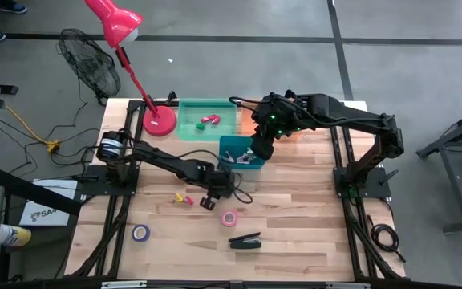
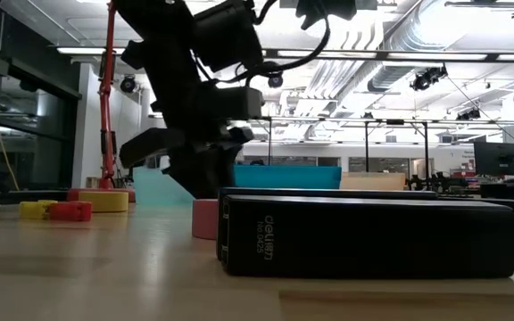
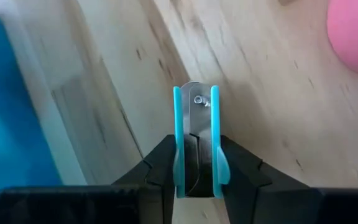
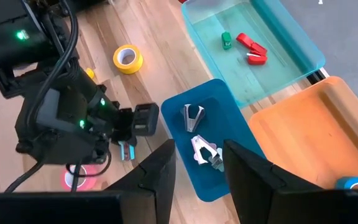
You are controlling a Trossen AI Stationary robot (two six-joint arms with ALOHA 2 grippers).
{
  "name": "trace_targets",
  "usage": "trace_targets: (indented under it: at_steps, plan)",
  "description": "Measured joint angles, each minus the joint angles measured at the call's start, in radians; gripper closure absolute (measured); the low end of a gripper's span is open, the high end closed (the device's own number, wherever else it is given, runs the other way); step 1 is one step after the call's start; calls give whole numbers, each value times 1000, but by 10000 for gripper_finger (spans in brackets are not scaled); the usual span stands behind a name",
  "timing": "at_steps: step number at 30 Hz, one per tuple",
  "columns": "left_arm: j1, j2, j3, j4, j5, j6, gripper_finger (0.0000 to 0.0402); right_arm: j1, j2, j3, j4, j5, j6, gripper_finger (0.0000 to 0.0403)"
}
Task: Pick and place Stapler, Stapler remover, tape
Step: Put the light blue staple remover into the blue bin
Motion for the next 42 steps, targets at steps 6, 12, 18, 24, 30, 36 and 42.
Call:
trace_targets:
  at_steps: [6,12,18,24,30,36,42]
  plan:
    - [0,-82,0,-56,-73,-87,315,0,0,0,-1,0,0,279]
    - [1,-148,44,-109,-220,-94,315,0,0,0,-2,5,-1,279]
    - [57,-150,103,-102,-305,-160,315,0,0,0,-1,38,-1,279]
    - [178,-150,104,-70,-260,-294,315,0,0,0,-1,41,2,279]
    - [284,-141,107,-44,-95,-407,315,0,0,0,-1,45,1,279]
    - [333,-121,105,-30,41,-468,315,0,0,0,-1,76,0,279]
    - [334,-105,105,-14,45,-468,315,0,0,0,0,88,0,279]
